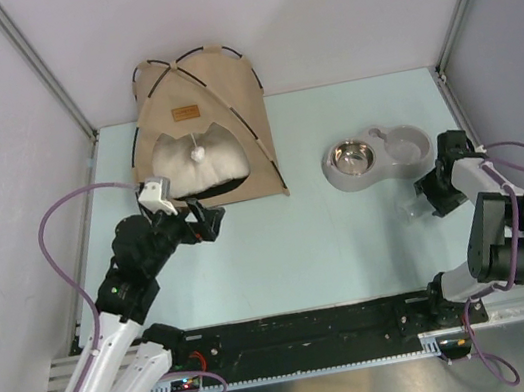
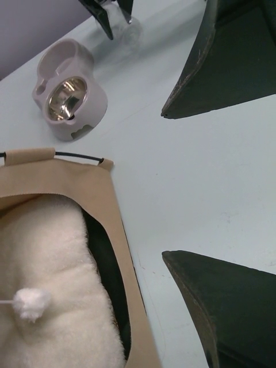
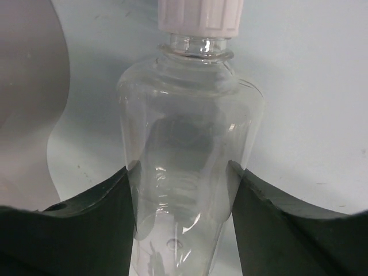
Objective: Set up the pet tent
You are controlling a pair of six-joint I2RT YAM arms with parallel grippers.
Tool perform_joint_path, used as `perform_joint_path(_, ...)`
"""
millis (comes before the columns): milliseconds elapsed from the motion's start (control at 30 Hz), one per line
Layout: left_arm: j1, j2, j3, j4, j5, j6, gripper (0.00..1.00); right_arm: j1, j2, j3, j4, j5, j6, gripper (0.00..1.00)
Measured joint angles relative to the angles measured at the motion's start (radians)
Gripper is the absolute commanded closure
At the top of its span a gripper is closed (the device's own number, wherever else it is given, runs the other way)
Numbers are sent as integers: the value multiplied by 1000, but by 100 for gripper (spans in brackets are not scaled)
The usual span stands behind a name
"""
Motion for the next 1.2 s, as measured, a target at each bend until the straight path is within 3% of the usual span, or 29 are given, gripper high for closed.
perform_joint_path(300,-77,20,-5,49,25,-21,0,96,-103,0,-44,-138,13,46)
perform_joint_path(600,-253,133,6,166,53,-37,0,388,-414,0,-94,-219,142,46)
perform_joint_path(767,-370,282,100,206,69,-39,0,535,-503,0,18,-202,202,45)
perform_joint_path(967,-454,439,271,254,104,-52,0,655,-489,47,196,-211,193,43)
perform_joint_path(1200,-450,468,348,257,98,-69,0,689,-426,124,383,-433,47,42)
